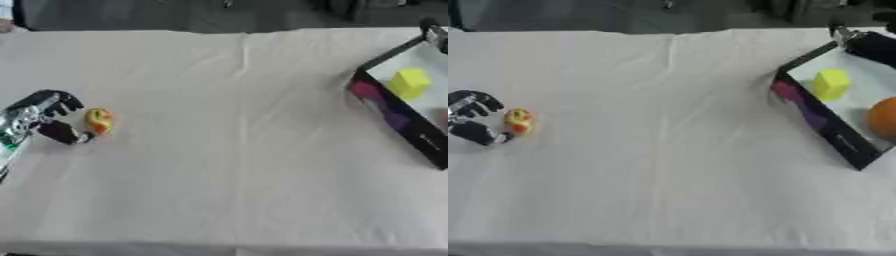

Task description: Pick up the objects with one hand, pass them to the other hand, and then place them into the box on the other side of the table.

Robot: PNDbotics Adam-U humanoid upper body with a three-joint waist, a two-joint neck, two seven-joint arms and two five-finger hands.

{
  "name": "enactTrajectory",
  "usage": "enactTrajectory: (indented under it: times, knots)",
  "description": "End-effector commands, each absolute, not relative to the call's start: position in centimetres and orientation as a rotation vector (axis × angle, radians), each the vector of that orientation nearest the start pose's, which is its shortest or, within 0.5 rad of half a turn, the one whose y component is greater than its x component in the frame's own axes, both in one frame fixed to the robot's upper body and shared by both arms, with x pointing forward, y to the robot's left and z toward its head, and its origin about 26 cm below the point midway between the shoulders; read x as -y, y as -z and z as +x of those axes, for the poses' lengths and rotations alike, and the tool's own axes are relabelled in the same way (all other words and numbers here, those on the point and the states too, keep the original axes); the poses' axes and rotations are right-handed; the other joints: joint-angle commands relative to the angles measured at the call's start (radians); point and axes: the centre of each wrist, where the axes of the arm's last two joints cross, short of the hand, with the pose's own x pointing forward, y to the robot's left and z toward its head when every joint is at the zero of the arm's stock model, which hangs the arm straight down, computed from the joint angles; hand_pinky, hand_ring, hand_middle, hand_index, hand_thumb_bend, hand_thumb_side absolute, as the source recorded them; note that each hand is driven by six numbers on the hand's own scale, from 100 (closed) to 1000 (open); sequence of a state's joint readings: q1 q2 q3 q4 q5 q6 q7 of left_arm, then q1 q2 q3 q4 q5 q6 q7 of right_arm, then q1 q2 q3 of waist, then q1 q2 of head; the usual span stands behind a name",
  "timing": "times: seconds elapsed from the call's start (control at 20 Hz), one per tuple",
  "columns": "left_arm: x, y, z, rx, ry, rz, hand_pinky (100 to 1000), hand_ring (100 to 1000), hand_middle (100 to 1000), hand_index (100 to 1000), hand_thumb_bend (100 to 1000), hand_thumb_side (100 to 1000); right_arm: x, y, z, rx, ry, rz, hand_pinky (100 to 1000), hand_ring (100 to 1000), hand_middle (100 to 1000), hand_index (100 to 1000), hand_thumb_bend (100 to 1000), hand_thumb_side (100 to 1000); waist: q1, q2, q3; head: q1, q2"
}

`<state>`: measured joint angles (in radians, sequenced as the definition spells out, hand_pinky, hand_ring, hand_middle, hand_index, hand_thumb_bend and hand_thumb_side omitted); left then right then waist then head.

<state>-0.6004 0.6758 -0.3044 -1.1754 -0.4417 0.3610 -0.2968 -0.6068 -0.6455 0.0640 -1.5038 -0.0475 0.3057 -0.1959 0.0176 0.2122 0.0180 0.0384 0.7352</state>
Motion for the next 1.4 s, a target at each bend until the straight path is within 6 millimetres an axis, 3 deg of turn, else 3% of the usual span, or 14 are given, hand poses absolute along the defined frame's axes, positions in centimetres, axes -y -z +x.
enactTrajectory:
  times: [0.05, 0.25, 0.35, 0.6, 1.0, 1.25, 1.4]
  knots:
    - [-35.1, -13.9, 41.4, 1.070, 0.976, 0.801, 845, 765, 717, 745, 400, 128, 33.0, -24.2, 38.7, 1.826, -0.301, -0.663, 964, 872, 837, 853, 396, 221, 0.000, -0.012, -0.002, 0.004, -0.006]
    - [-35.1, -13.4, 41.5, 1.054, 0.993, 0.783, 833, 752, 692, 665, 242, 108, 33.0, -24.2, 38.7, 1.826, -0.296, -0.663, 966, 872, 836, 852, 312, 265, 0.001, -0.011, -0.003, 0.003, -0.006]
    - [-35.1, -13.5, 41.5, 1.051, 0.999, 0.793, 809, 730, 662, 572, 169, 100, 32.9, -24.1, 38.7, 1.824, -0.296, -0.664, 966, 872, 835, 851, 290, 277, 0.001, -0.011, -0.002, 0.004, -0.006]
    - [-34.8, -15.2, 41.0, 1.102, 1.009, 0.831, 786, 680, 618, 532, 161, 100, 33.0, -24.2, 38.6, 1.826, -0.296, -0.668, 966, 872, 833, 850, 267, 285, 0.000, -0.013, -0.001, 0.002, -0.007]
    - [-33.9, -19.9, 39.4, 1.251, 1.009, 0.868, 786, 655, 596, 527, 140, 100, 33.1, -24.5, 38.4, 1.834, -0.299, -0.672, 966, 871, 832, 850, 256, 287, 0.000, -0.016, 0.005, -0.004, -0.013]
    - [-32.3, -22.8, 38.0, 1.433, 0.982, 0.945, 780, 627, 581, 524, 126, 100, 32.7, -25.0, 38.3, 1.858, -0.305, -0.660, 966, 872, 832, 852, 246, 286, -0.002, -0.017, 0.009, -0.008, -0.008]
    - [-31.0, -23.2, 37.2, 1.539, 0.960, 0.970, 780, 617, 573, 521, 113, 100, 32.2, -25.5, 38.1, 1.883, -0.314, -0.643, 966, 872, 833, 853, 238, 283, -0.004, -0.017, 0.010, -0.011, -0.010]
